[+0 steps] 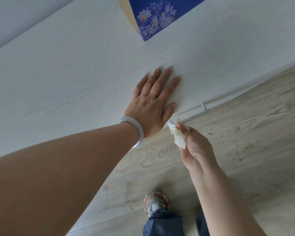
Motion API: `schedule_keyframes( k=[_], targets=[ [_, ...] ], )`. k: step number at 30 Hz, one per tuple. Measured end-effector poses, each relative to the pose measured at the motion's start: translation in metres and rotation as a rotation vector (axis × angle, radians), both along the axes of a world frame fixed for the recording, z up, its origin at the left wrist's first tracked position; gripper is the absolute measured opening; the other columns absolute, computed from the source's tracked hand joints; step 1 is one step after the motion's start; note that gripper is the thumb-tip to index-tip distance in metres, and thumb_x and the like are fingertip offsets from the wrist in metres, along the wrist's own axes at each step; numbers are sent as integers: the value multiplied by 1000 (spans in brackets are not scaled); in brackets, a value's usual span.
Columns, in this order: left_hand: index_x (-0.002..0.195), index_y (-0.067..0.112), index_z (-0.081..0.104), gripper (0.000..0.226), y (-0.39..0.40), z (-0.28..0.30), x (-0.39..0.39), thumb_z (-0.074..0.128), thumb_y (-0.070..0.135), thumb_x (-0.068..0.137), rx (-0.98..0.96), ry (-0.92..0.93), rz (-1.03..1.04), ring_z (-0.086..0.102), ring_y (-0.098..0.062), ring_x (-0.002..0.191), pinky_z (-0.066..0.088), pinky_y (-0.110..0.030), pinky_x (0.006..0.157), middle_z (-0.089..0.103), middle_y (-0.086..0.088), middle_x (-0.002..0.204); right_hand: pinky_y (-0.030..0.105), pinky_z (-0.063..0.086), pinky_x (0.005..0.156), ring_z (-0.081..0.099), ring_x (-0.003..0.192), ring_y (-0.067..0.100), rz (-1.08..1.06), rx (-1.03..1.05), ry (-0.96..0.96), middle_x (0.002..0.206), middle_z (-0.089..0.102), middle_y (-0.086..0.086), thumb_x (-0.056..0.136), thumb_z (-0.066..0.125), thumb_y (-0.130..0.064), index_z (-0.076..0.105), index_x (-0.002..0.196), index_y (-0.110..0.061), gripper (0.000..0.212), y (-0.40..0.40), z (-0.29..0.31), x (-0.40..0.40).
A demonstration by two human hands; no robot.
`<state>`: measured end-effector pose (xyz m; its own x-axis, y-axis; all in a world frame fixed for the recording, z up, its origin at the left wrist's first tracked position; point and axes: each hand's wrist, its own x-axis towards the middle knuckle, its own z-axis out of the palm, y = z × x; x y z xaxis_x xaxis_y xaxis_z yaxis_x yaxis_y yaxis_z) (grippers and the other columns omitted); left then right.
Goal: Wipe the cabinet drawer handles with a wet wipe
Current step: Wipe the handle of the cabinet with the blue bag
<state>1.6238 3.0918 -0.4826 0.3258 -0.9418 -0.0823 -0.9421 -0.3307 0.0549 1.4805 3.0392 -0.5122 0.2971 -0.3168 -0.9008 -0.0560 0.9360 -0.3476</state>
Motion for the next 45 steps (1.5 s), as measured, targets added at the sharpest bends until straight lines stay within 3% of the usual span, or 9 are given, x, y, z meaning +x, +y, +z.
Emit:
schedule_keyframes(
  k=[5,9,13,17,25,28,32,38,45],
  targets=[
    [156,20,18,60,1,0,0,24,45,101,-7,-7,5,8,-25,151,11,-46,121,13,-6,163,21,49,81,61,79,12,-121,83,-256,83,64,8,89,58,2,69,80,-4,15,7,2,-1],
    [155,20,19,60,0,1,0,25,45,101,-8,-7,5,9,-25,151,12,-47,121,14,-6,163,26,47,94,67,90,11,-232,117,-297,99,69,9,87,55,12,62,114,4,29,19,-1,15],
    [155,20,19,60,0,1,0,24,45,101,-6,-2,6,9,-26,151,12,-47,121,15,-6,163,38,56,80,66,100,18,-184,191,-181,103,71,6,83,66,3,68,97,-13,21,21,0,21],
    [156,20,18,60,1,1,0,23,45,101,-5,0,4,7,-26,151,11,-47,121,13,-7,163,21,55,62,69,85,12,-246,187,-204,98,69,6,80,61,17,65,84,-2,20,8,-1,13],
    [155,21,19,61,1,0,1,25,46,101,-2,7,5,8,-26,151,10,-46,121,14,-6,163,25,54,86,69,71,9,-300,70,-122,81,69,5,81,58,17,67,82,0,20,21,6,25],
    [155,21,19,61,1,-1,1,25,46,100,-7,6,7,8,-25,151,10,-46,122,14,-6,163,28,55,87,70,84,14,-244,21,-120,94,72,10,80,61,14,67,97,4,20,20,3,30],
    [155,21,19,61,0,-1,0,27,45,101,-8,14,5,7,-25,151,10,-46,121,13,-6,163,28,53,70,68,77,10,-102,-125,-17,76,72,-1,79,73,-2,68,81,-6,6,7,2,9],
    [155,20,18,61,1,-1,2,28,45,101,-7,9,3,7,-25,151,10,-46,121,13,-6,163,16,45,71,66,80,5,-152,-254,36,77,73,-8,76,76,-9,70,83,-14,10,-5,-3,-7],
    [156,21,17,61,0,0,0,25,45,101,-6,9,5,7,-25,151,11,-47,121,13,-6,163,33,51,90,68,85,16,2,-206,0,83,74,4,74,78,-7,73,78,-11,8,-2,-7,6]
  ],
)
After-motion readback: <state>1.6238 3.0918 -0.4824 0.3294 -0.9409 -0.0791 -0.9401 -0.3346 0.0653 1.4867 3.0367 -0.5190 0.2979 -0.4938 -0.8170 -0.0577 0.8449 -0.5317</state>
